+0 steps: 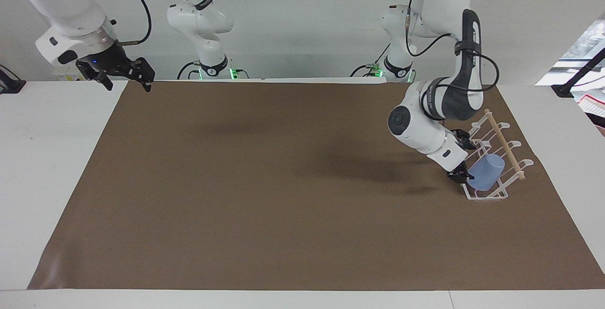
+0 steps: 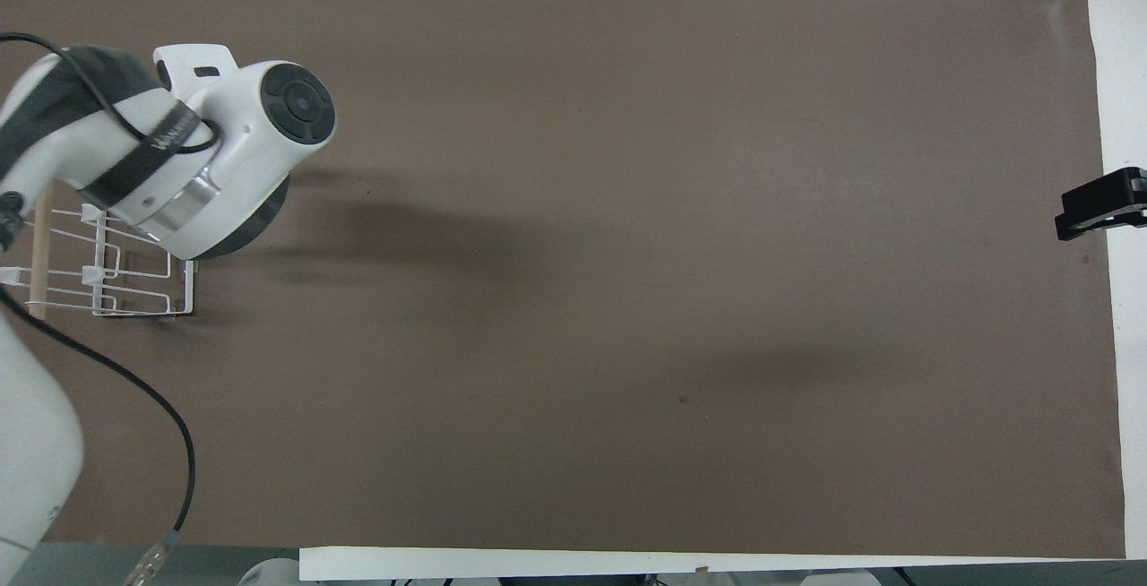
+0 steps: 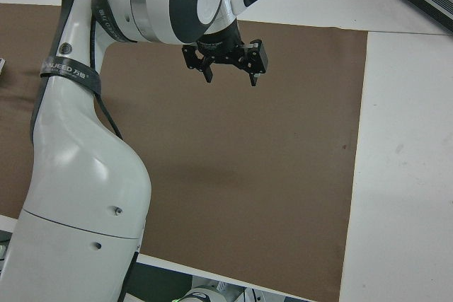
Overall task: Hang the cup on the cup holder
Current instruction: 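Release the cup and withdraw the left gripper from the rack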
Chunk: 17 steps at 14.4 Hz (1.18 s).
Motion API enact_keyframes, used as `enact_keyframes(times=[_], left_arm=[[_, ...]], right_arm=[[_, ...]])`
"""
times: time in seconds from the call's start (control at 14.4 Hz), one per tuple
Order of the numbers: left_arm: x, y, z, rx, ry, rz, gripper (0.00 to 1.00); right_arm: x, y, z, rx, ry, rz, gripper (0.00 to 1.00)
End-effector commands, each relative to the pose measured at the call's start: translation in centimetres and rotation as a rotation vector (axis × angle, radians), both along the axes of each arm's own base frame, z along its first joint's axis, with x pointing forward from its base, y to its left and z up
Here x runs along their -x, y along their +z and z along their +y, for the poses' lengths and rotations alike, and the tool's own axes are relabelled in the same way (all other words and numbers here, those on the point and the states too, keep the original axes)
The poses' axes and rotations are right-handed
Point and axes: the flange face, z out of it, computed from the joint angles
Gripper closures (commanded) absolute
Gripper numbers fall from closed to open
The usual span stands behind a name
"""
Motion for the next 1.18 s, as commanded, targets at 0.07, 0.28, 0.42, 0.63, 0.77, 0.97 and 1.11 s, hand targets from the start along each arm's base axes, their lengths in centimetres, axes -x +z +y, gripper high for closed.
enact_keyframes(times=[0.07,0.28,0.42,0.63,0.77,0.97,1.11], left_arm=[[0.8,5.0,5.3,0.218,-0.095,0.14,0.0],[1.9,7.0,5.9,0.417,-0.252,0.278,0.0],[2.2,8.1,6.5,0.546,-0.328,0.318,0.0],[2.9,10.6,9.2,0.707,-0.476,0.346,0.0],[3.7,14.0,10.1,0.719,-0.586,0.41,0.0],[2.7,17.5,11.6,0.76,-0.746,0.581,0.0],[2.6,18.4,11.2,0.792,-0.77,0.589,0.0]], right_arm=[[0.5,0.5,0.8,-0.013,0.034,-0.011,0.01],[0.4,0.7,1.2,-0.013,0.042,-0.014,0.01],[0.4,0.6,1.1,-0.015,0.041,-0.01,0.01],[0.6,0.6,1.1,-0.016,0.041,-0.005,0.01],[0.6,0.6,1.1,-0.015,0.041,-0.007,0.01],[0.6,0.6,1.1,-0.015,0.041,-0.007,0.01],[0.6,0.6,1.1,-0.016,0.043,-0.007,0.01]])
